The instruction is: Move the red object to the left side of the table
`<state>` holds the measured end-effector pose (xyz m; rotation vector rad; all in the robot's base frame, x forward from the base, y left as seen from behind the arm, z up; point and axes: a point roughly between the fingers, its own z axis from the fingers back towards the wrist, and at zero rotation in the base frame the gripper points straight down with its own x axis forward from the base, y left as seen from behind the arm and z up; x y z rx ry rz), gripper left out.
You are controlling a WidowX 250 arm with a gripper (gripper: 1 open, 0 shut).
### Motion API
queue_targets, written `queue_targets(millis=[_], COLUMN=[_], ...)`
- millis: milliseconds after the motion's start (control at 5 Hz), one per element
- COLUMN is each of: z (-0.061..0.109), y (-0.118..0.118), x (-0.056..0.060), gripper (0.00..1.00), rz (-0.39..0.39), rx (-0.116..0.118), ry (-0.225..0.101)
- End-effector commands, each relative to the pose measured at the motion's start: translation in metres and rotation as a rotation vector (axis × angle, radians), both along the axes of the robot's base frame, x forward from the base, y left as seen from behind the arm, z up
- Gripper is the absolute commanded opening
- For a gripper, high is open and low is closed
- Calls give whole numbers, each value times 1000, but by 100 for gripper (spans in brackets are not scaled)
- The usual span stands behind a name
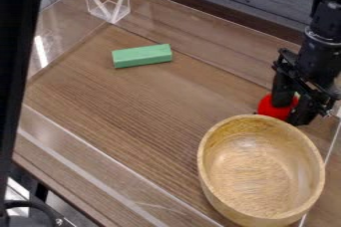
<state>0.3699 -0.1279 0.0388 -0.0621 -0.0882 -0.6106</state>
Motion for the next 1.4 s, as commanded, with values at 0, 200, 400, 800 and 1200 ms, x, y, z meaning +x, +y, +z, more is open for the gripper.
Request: queue_targets(millis=[0, 200, 400, 800, 1200], z=[10, 33, 60, 103, 84], y=[0, 7, 19, 68, 45], x=[4, 0, -3, 0, 2], gripper=[0, 0, 0, 0, 100], rz=[1, 21, 69, 218, 123], rx=[-12, -2, 17, 42, 25], ry=[-39, -81, -129, -199, -186])
